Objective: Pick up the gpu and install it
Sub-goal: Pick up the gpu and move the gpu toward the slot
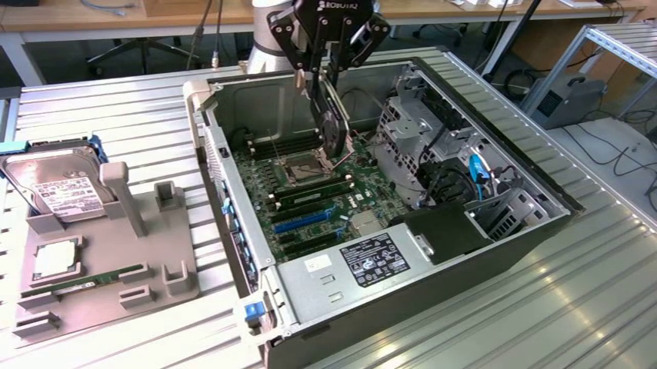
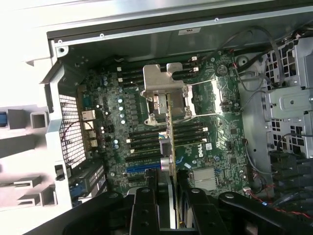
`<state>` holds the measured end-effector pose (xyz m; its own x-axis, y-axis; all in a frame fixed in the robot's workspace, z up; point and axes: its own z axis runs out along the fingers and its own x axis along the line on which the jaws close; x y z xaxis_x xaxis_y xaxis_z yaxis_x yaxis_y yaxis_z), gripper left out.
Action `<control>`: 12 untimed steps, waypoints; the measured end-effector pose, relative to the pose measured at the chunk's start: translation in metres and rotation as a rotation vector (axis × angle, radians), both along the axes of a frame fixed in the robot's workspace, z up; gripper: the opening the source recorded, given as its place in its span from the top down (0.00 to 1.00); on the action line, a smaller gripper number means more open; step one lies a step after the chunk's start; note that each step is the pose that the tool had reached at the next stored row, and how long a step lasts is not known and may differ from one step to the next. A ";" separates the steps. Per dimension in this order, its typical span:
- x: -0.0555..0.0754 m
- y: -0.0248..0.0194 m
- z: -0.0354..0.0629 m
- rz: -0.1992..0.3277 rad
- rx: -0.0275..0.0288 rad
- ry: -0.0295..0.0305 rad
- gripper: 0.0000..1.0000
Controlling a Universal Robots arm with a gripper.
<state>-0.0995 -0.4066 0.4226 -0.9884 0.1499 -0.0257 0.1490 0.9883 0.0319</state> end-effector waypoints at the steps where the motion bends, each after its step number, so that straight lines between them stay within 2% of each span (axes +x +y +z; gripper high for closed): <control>1: 0.000 0.0000 -0.0001 0.000 -0.0001 0.0000 0.72; 12: 0.004 0.0000 -0.0007 0.000 -0.0022 0.0000 0.72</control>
<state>-0.0958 -0.4066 0.4219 -0.9884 0.1498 -0.0260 0.1490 0.9884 0.0298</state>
